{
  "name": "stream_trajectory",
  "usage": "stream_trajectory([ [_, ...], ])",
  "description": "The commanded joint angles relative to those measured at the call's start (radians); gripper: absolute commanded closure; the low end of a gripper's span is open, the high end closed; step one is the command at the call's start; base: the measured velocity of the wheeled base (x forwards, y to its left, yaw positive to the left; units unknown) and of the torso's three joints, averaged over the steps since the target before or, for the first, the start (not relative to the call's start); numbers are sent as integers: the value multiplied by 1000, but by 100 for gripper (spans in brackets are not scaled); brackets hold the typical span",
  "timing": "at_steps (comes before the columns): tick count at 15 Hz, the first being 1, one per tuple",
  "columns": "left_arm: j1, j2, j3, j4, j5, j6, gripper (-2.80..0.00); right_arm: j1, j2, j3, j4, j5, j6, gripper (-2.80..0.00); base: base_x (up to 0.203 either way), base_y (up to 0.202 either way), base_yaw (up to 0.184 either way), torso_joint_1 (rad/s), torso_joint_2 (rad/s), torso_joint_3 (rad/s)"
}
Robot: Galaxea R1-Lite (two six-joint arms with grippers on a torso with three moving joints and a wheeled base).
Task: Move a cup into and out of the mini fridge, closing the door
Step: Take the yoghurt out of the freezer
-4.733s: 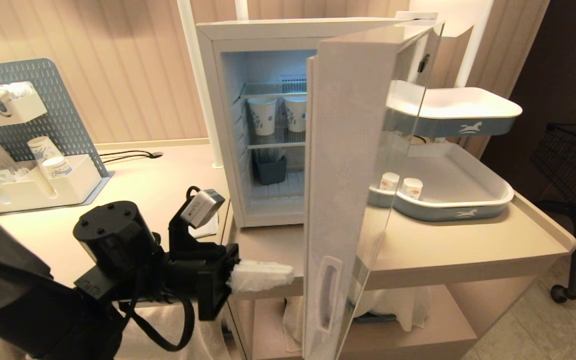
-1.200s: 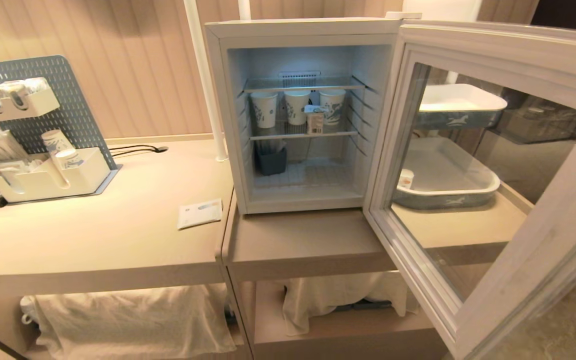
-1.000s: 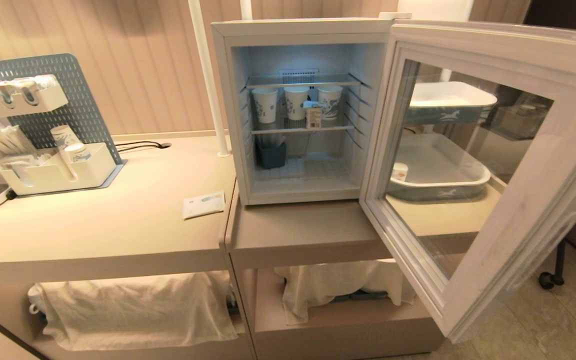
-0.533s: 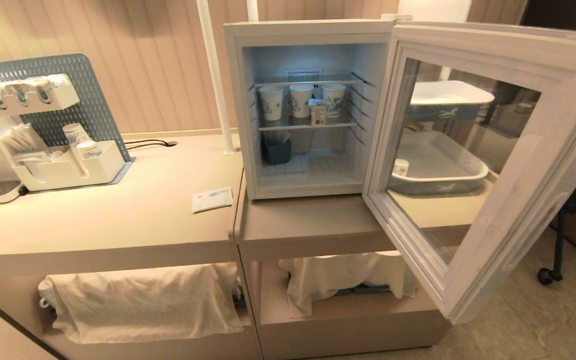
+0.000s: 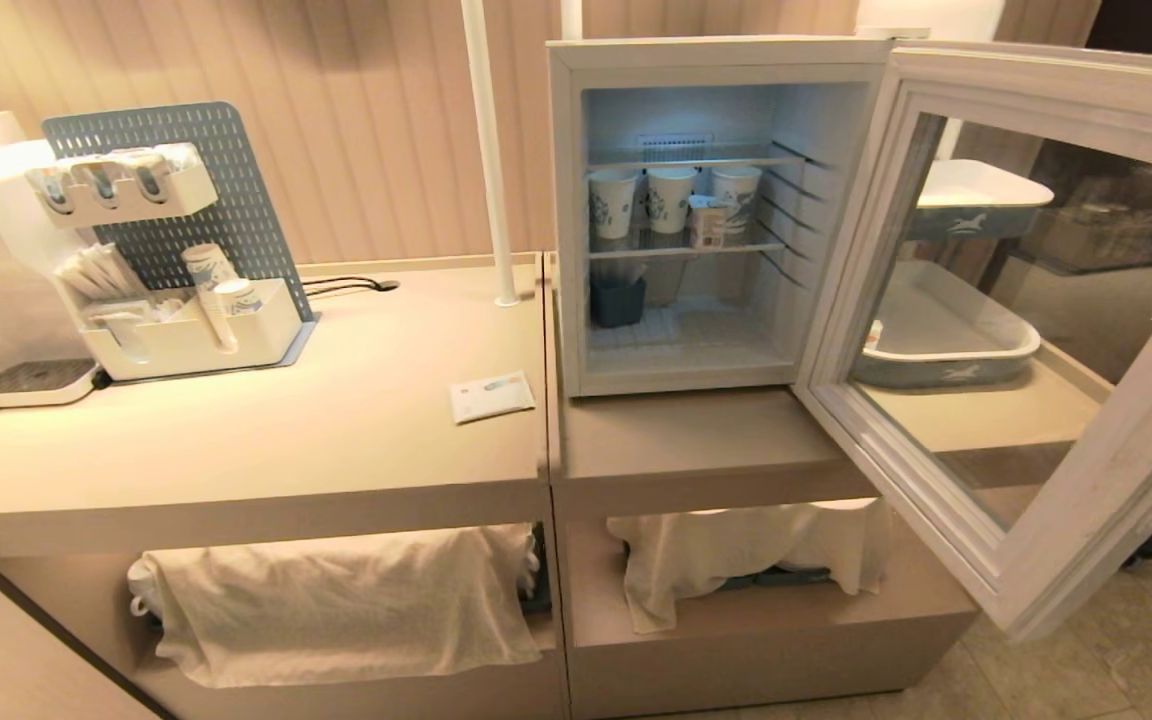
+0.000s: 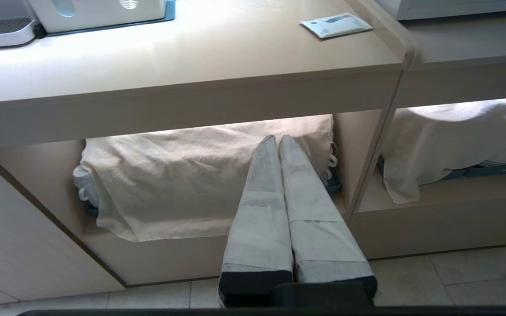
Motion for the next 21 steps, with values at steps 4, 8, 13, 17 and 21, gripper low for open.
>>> stream_trajectory([
  [4,1,0,0,0,0,-1,0,0,1,0,-2,0,1,0,0,192,-1,1,5,4],
  [8,1,0,0,0,0,0,0,0,1,0,-2,0,1,0,0,192,1,1,4,7],
  [13,1,0,0,1,0,-1,0,0,1,0,-2,0,1,0,0,179,-2,3,1,1],
  [17,1,0,0,-2,1,5,0,0,1,0,-2,0,3,0,0,19,0,0,0,-1],
  [21,-1,0,0,-2,1,3,0,0,1,0,-2,0,3,0,169,1,2,1,0,3],
])
